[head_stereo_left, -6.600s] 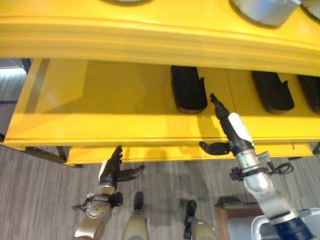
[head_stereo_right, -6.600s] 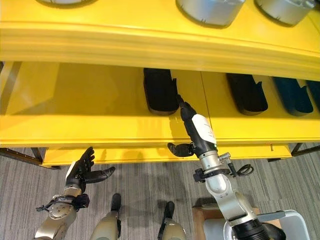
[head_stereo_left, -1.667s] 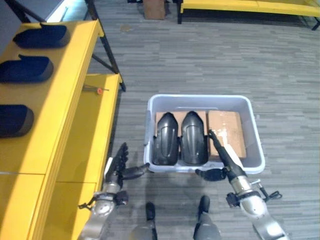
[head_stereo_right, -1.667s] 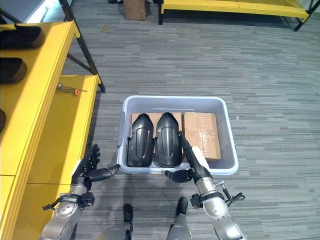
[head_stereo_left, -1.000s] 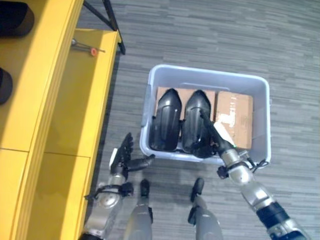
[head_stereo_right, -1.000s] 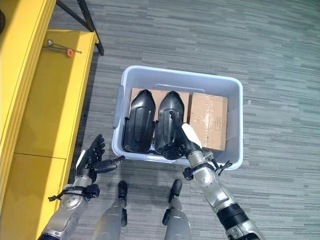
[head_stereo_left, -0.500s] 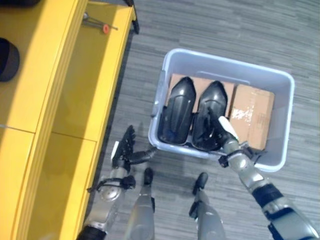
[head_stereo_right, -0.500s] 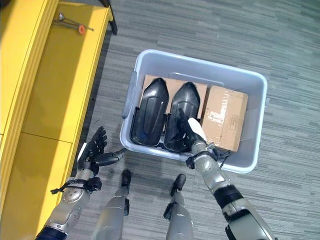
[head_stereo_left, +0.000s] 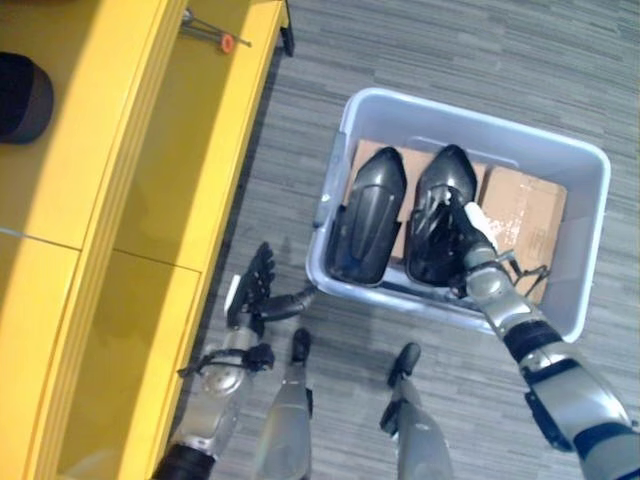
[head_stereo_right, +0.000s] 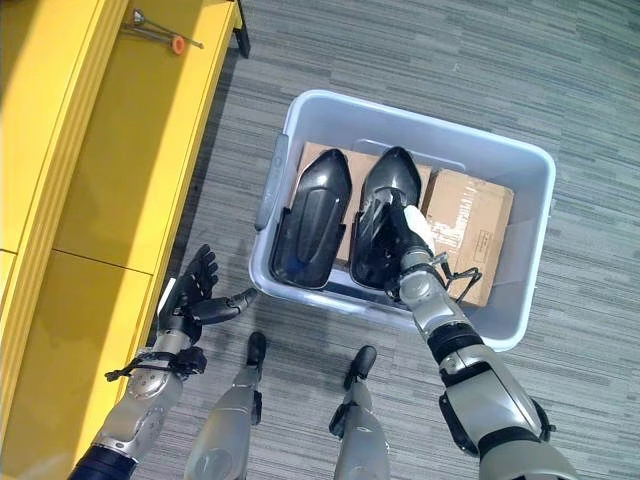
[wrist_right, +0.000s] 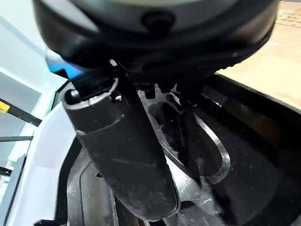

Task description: Move parts from the plastic box to the shelf.

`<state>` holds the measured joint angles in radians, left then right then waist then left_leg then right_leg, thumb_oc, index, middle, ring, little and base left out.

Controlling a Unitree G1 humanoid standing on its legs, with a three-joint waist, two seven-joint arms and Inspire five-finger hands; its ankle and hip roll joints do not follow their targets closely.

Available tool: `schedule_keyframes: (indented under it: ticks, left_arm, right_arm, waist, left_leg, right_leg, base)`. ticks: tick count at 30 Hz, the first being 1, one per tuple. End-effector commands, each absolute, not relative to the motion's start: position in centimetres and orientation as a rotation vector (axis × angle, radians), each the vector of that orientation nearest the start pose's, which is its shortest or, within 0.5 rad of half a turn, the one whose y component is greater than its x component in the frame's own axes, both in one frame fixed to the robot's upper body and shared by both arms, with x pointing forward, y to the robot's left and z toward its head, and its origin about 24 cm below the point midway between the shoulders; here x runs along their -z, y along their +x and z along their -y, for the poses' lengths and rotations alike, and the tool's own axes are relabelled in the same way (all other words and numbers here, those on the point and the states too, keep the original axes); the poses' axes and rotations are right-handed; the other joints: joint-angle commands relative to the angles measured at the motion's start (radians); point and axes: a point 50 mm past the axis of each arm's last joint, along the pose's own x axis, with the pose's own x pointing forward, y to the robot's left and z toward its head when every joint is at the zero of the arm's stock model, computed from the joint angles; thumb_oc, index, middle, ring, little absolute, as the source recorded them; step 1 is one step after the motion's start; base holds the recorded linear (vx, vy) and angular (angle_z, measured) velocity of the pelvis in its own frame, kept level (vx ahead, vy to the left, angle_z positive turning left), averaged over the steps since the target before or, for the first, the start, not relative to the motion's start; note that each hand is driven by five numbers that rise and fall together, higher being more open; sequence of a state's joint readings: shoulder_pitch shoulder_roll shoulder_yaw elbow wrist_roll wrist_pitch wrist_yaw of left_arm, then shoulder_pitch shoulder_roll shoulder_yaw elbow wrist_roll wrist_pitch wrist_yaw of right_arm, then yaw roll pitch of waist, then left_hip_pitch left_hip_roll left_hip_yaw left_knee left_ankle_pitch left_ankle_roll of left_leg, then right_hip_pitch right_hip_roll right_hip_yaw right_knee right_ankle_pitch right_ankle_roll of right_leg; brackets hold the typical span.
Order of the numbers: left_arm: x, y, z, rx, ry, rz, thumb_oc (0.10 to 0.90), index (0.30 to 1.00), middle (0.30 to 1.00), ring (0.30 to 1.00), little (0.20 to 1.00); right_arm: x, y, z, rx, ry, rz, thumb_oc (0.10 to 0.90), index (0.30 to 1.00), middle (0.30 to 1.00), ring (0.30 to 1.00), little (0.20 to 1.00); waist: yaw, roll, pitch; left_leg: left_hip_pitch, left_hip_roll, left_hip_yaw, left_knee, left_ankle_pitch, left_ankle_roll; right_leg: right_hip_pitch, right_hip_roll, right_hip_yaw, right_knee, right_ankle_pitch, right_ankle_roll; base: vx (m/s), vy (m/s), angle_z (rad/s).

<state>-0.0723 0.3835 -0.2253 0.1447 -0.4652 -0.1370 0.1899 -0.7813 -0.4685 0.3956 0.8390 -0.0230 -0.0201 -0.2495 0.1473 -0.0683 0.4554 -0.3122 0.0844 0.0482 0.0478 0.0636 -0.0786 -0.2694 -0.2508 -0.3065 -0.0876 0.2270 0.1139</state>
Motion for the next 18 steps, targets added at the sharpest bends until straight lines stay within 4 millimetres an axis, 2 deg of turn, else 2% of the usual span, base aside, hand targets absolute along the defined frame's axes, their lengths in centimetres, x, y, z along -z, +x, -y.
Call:
schedule_keyframes:
  ticks: [1, 4, 8, 12, 18]
  left_arm:
    - [-6.7, 26.0, -18.1, 0.024, -0.081, 0.153, 0.9, 1.0, 1.0, 1.0, 1.0]
    - [-6.7, 26.0, -18.1, 0.025, -0.082, 0.151, 0.9, 1.0, 1.0, 1.0, 1.0]
    - [-6.9, 26.1, -18.2, 0.02, -0.084, 0.157, 0.9, 1.0, 1.0, 1.0, 1.0]
    - [-6.9, 26.1, -18.3, 0.01, -0.082, 0.155, 0.9, 1.0, 1.0, 1.0, 1.0]
    - [-6.9, 26.0, -18.8, -0.017, -0.074, 0.156, 0.9, 1.0, 1.0, 1.0, 1.0]
  right_arm:
    - [-14.4, 38.4, 20.4, 0.145, -0.695, 0.183, 0.9, 1.0, 1.0, 1.0, 1.0]
    - [-14.5, 38.3, 20.5, 0.143, -0.676, 0.183, 0.9, 1.0, 1.0, 1.0, 1.0]
    - [-16.2, 37.9, 19.9, 0.136, -0.644, 0.274, 0.9, 1.0, 1.0, 1.0, 1.0]
    - [-16.8, 37.2, 19.5, 0.115, -0.626, 0.329, 0.9, 1.0, 1.0, 1.0, 1.0]
    - [-17.4, 34.4, 19.0, 0.068, -0.636, 0.454, 0.9, 1.0, 1.0, 1.0, 1.0]
  waist:
    - [0.007, 0.0, -0.073]
    - [0.004, -0.003, -0.076]
    - [-0.005, -0.01, -0.08]
    - [-0.011, -0.015, -0.081]
    - [-0.035, -0.027, -0.091]
  left_leg:
    - [-0.016, 0.041, 0.014, -0.033, 0.045, 0.008]
    - [-0.015, 0.041, 0.016, -0.035, 0.044, 0.008]
    - [-0.009, 0.042, 0.021, -0.037, 0.044, 0.006]
    - [-0.005, 0.044, 0.023, -0.039, 0.044, 0.006]
    - [-0.001, 0.049, 0.029, -0.042, 0.043, 0.003]
  right_leg:
    - [0.058, -0.099, 0.003, 0.088, -0.04, 0.09]
    - [0.057, -0.1, 0.005, 0.087, -0.04, 0.09]
    - [0.056, -0.099, 0.01, 0.085, -0.038, 0.09]
    - [0.055, -0.098, 0.015, 0.087, -0.039, 0.09]
    - [0.055, -0.097, 0.015, 0.086, -0.043, 0.091]
  base:
    - [0.0, 0.0, 0.0]
    - [0.0, 0.0, 0.0]
    - [0.0, 0.0, 0.0]
    - [0.0, 0.0, -0.01]
    - [0.0, 0.0, 0.0]
